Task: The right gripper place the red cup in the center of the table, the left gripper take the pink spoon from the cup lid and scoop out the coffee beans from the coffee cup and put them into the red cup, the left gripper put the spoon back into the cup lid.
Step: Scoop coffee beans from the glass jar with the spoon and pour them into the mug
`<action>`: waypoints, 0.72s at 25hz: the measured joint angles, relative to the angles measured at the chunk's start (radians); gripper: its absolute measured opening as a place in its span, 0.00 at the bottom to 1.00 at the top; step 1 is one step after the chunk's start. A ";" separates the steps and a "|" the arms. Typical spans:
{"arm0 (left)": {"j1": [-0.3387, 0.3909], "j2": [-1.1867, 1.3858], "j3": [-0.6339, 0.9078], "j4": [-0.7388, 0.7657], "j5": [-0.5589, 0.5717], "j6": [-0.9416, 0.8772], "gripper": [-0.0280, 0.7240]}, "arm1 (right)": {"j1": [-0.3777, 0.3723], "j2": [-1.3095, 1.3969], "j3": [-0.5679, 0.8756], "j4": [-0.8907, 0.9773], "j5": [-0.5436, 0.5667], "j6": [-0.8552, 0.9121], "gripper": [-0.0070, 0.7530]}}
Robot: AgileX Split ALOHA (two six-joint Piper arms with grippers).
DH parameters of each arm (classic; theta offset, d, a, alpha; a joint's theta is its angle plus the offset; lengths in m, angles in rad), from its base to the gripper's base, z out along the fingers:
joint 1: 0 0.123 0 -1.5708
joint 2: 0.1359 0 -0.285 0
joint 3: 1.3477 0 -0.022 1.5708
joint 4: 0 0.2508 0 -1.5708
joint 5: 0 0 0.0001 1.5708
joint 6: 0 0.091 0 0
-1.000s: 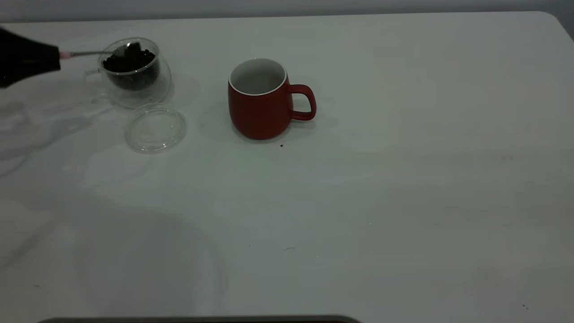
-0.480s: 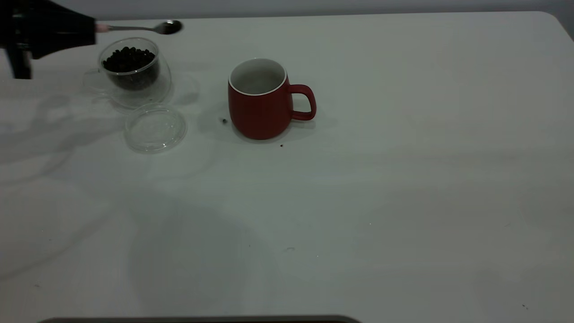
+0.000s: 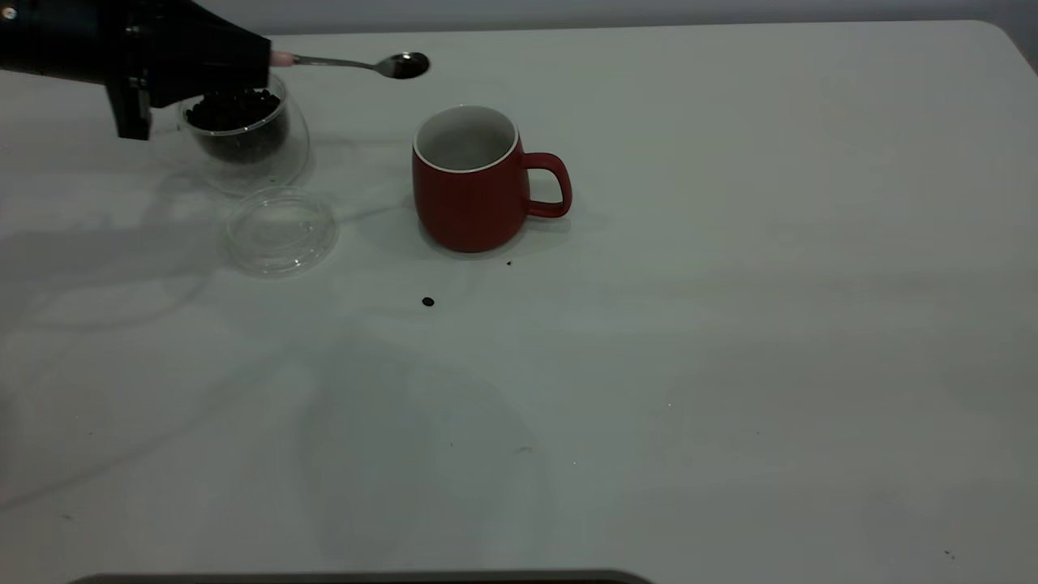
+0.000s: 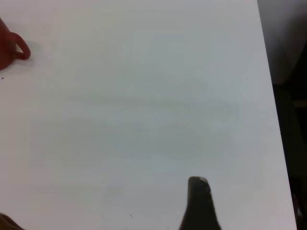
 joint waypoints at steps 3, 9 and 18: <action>-0.024 0.000 0.000 0.000 0.000 0.000 0.19 | 0.000 0.000 0.000 0.000 0.000 0.000 0.79; -0.074 0.000 0.000 0.000 -0.034 0.043 0.19 | 0.000 0.000 0.000 0.000 0.000 0.000 0.79; -0.102 0.000 0.000 -0.001 -0.147 0.214 0.19 | 0.000 0.000 0.000 0.000 0.000 0.000 0.79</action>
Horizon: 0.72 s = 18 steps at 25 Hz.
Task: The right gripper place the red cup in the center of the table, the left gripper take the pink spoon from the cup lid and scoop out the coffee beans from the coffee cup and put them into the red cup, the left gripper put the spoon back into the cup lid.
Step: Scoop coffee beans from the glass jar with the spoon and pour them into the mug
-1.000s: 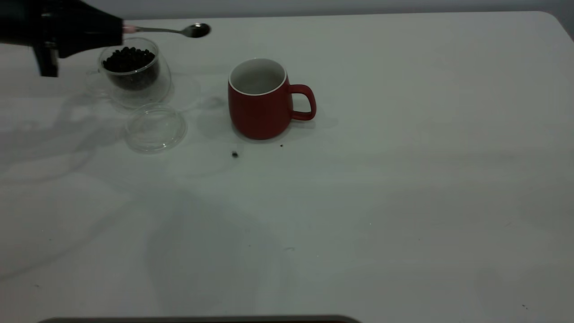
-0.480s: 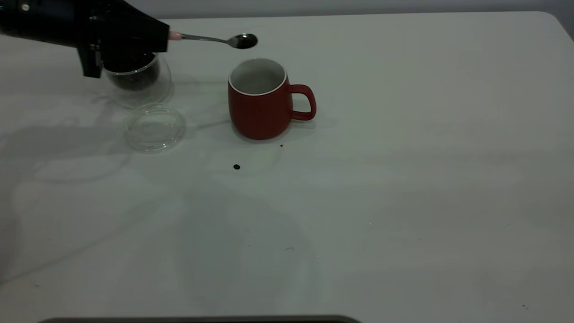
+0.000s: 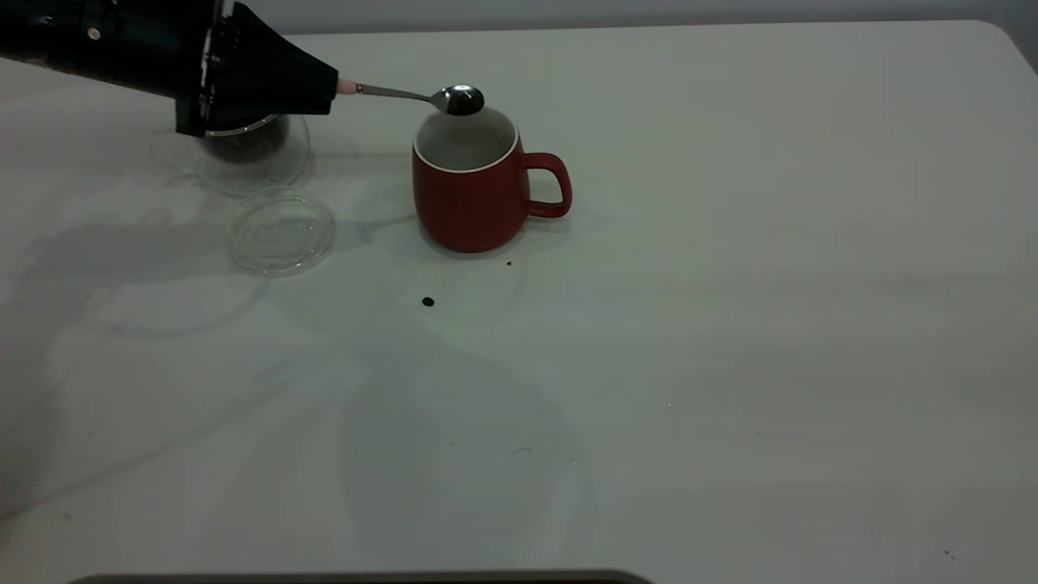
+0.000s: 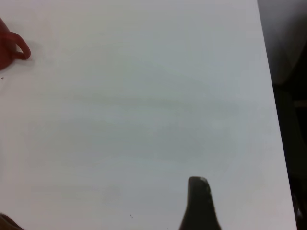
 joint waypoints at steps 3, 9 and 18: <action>-0.013 0.000 0.000 0.001 -0.021 0.123 0.19 | 0.000 0.000 0.000 0.000 0.000 0.000 0.79; -0.030 0.000 0.000 0.001 -0.040 0.364 0.19 | 0.000 0.000 0.000 0.000 0.001 0.000 0.79; 0.003 -0.024 0.001 -0.010 -0.009 0.220 0.19 | 0.000 0.000 0.000 0.000 0.001 0.000 0.79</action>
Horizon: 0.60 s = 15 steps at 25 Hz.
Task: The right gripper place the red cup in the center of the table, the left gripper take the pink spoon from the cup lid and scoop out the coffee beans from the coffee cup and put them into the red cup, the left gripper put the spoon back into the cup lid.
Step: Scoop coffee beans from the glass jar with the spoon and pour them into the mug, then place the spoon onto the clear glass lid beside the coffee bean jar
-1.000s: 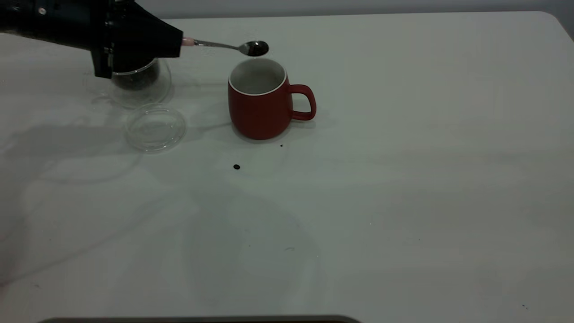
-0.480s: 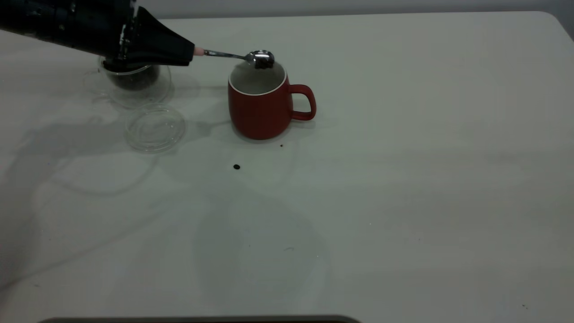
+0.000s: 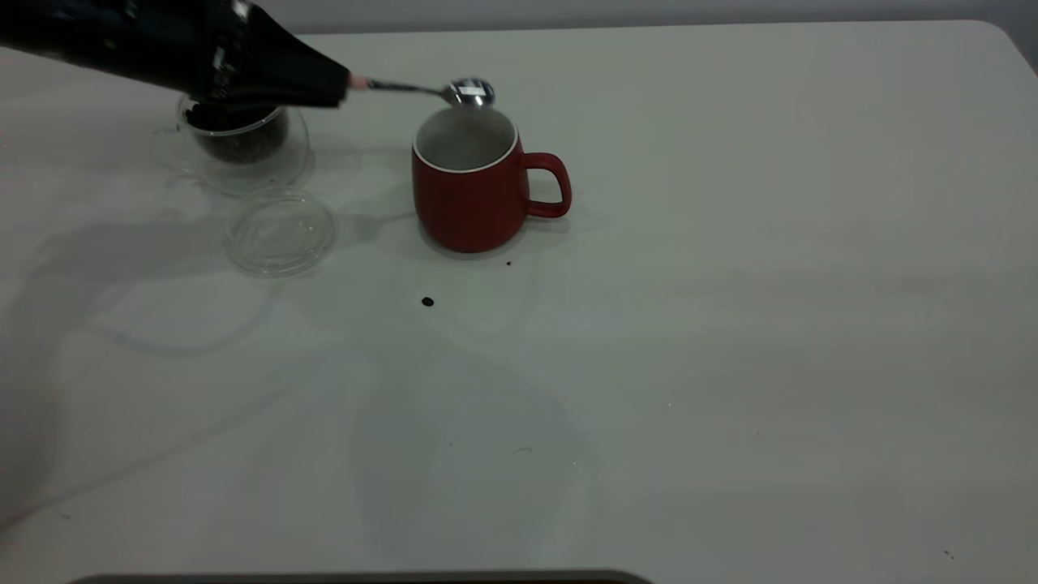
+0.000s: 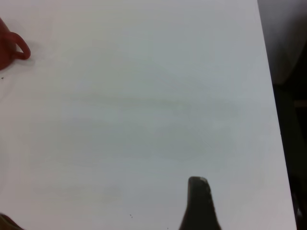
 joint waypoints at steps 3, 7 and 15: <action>0.062 -0.041 0.035 0.003 0.062 -0.056 0.19 | 0.000 0.000 0.000 0.000 0.000 0.000 0.79; 0.157 -0.120 0.171 0.003 0.077 -0.064 0.19 | 0.000 0.000 0.000 0.000 0.000 0.000 0.79; 0.381 -0.156 0.352 0.027 0.091 -0.048 0.19 | 0.000 0.000 0.000 0.000 0.000 0.000 0.79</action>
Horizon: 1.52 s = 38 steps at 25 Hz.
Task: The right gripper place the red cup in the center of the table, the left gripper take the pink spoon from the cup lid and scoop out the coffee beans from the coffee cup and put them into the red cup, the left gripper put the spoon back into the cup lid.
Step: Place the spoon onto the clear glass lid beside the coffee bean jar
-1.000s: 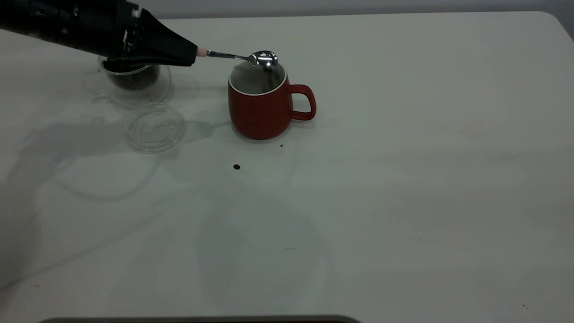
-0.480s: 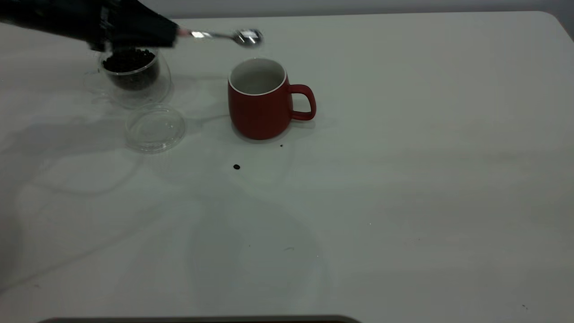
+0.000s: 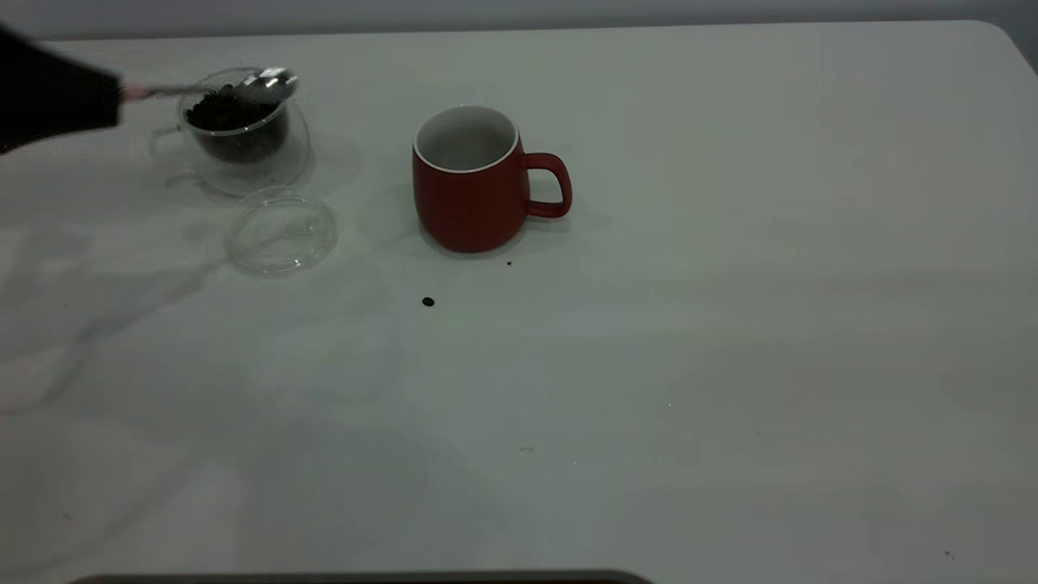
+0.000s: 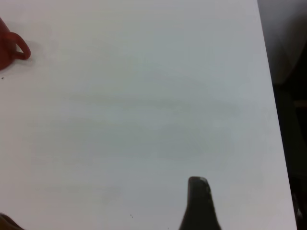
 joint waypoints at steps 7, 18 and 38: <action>0.096 -0.001 0.046 0.082 -0.085 0.000 0.19 | 0.000 0.000 0.000 0.000 0.000 0.000 0.79; 0.095 0.160 -0.005 0.039 -0.142 0.068 0.19 | 0.000 0.000 0.000 0.000 0.000 0.000 0.79; -0.055 0.379 -0.200 -0.071 -0.114 0.050 0.19 | 0.000 0.000 0.000 0.000 0.000 0.000 0.79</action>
